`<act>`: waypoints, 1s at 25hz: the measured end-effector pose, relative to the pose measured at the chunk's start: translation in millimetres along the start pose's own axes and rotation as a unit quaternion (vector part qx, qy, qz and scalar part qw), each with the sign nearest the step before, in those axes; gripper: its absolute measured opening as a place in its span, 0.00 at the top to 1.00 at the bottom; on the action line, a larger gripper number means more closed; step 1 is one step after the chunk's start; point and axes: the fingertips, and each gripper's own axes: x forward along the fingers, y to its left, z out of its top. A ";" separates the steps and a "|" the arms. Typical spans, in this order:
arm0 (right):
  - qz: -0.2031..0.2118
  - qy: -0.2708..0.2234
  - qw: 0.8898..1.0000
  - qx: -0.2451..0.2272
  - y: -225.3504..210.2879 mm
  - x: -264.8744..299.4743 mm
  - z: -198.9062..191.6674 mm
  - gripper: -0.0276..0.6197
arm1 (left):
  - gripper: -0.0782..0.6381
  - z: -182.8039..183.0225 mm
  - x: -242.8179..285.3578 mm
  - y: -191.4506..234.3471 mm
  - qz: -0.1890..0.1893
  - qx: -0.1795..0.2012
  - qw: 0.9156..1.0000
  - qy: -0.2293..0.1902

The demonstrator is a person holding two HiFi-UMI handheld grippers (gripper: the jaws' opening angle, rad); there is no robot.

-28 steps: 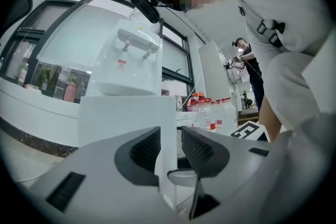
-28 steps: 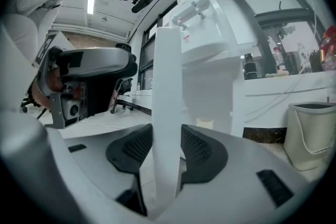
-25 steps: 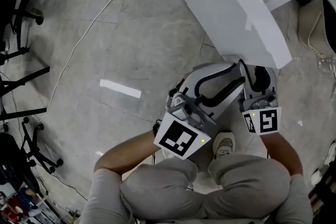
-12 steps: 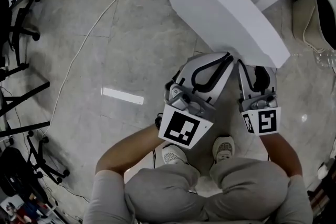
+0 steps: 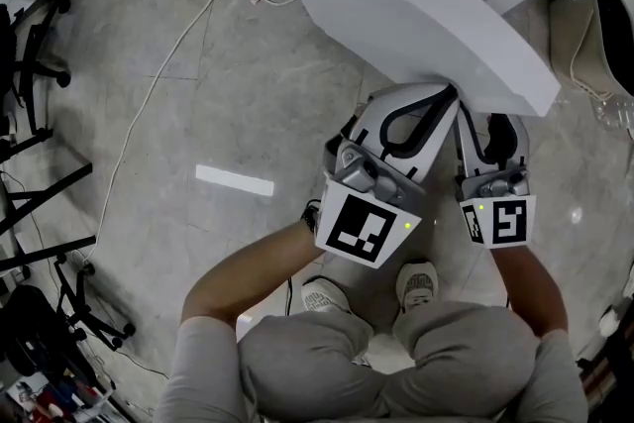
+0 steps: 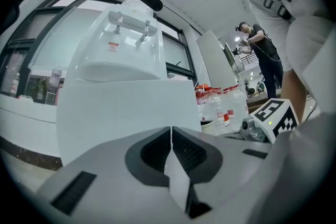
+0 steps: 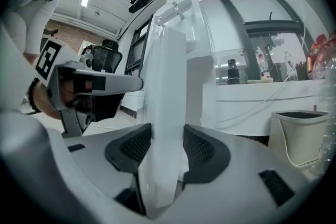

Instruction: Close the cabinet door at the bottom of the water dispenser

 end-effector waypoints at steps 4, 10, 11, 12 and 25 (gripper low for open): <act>-0.003 -0.004 1.000 -0.004 -9.8 5.2 8.2 0.65 | 0.87 7.5 16.9 2.2 -0.003 0.007 1.000 0.001; -0.029 -0.008 1.000 -0.007 -26.0 8.5 9.3 0.66 | 0.87 5.5 26.6 1.3 -0.009 0.012 1.000 0.009; -0.035 -0.009 0.999 -0.005 -30.2 9.6 9.2 0.69 | 0.87 4.8 27.4 1.2 -0.010 0.013 1.000 0.010; -0.039 -0.010 0.999 -0.004 -33.8 11.2 9.0 0.70 | 0.87 4.2 27.7 1.3 -0.010 0.014 1.000 0.010; -0.064 -0.022 0.998 -0.014 -62.3 40.3 6.5 0.74 | 0.87 -5.0 32.0 5.6 -0.010 0.016 1.000 0.016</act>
